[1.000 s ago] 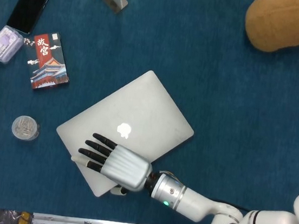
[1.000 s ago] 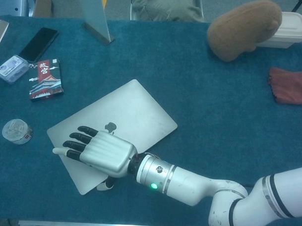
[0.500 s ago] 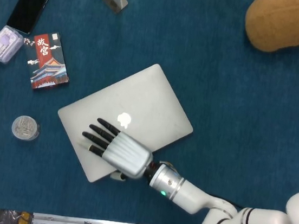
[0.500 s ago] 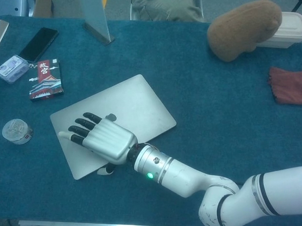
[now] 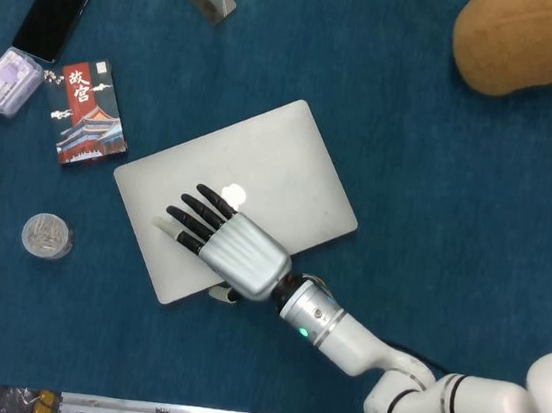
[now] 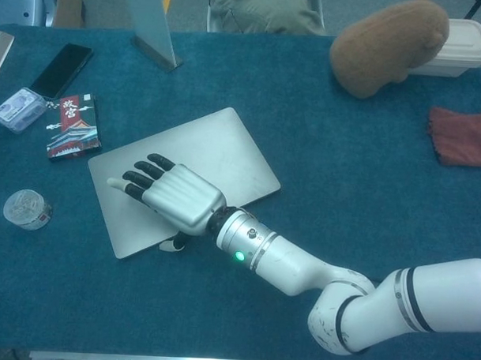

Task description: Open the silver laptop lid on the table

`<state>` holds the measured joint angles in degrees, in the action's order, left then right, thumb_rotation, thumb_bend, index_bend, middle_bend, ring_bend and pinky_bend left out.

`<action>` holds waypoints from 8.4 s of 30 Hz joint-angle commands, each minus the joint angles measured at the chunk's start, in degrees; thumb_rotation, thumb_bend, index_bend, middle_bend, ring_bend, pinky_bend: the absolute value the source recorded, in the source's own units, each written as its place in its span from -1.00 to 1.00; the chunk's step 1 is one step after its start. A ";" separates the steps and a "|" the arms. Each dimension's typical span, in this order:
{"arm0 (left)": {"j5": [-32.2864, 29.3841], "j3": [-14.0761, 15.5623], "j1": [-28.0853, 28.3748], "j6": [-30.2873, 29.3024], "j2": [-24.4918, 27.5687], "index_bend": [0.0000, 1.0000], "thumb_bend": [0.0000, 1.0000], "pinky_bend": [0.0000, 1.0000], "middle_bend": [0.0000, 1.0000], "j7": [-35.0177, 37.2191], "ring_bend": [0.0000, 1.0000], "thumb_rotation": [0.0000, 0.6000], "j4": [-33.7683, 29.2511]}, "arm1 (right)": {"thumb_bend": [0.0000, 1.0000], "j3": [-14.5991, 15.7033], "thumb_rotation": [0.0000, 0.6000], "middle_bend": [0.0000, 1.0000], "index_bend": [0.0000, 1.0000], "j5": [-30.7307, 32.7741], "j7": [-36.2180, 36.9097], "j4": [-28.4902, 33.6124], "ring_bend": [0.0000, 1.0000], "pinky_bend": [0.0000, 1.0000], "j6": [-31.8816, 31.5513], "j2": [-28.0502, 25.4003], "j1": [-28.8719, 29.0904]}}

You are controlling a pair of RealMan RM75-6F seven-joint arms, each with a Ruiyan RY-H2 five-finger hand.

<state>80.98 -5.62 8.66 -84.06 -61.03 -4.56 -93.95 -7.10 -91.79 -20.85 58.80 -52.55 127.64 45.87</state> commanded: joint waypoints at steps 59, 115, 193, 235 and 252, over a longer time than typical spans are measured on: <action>0.68 0.66 -0.22 1.21 -0.46 -0.85 -0.39 -1.00 -1.00 0.31 -1.00 -0.81 0.03 | 0.73 -13.27 0.45 -0.36 -1.00 31.37 7.89 -11.77 -1.00 -0.94 16.32 -7.48 17.49; 2.87 1.53 0.61 1.77 -1.27 -0.85 -0.39 -1.00 -1.00 -0.81 -1.00 -0.83 -0.35 | 0.73 -7.56 0.35 -0.32 -1.00 31.79 5.23 -1.68 -1.00 -0.94 13.29 -15.93 12.02; 5.19 2.17 -1.75 -1.83 -1.23 -0.85 -0.39 -1.00 -1.00 3.82 -1.00 -0.76 0.69 | -0.65 6.12 0.72 -0.79 -1.00 6.37 -6.50 15.36 -1.00 -0.94 -0.49 -11.45 -2.69; 3.11 2.80 -2.64 0.14 -1.52 -0.85 -0.39 -1.00 -1.00 8.19 -1.00 -0.75 4.83 | -0.12 -0.28 0.73 -0.79 -1.00 6.59 -12.15 15.78 -1.00 -0.94 0.69 -11.86 0.87; 1.76 4.78 -2.77 4.54 -0.37 -0.68 -0.39 -1.00 -0.82 7.76 -0.86 -0.82 4.98 | -0.12 -3.35 0.73 -0.79 -1.00 8.77 -16.85 17.81 -1.00 -0.94 0.14 -13.29 3.17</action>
<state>82.68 -1.11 5.76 -79.97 -61.52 3.37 -89.02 -10.32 -83.14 -37.57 76.51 -52.29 114.40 48.97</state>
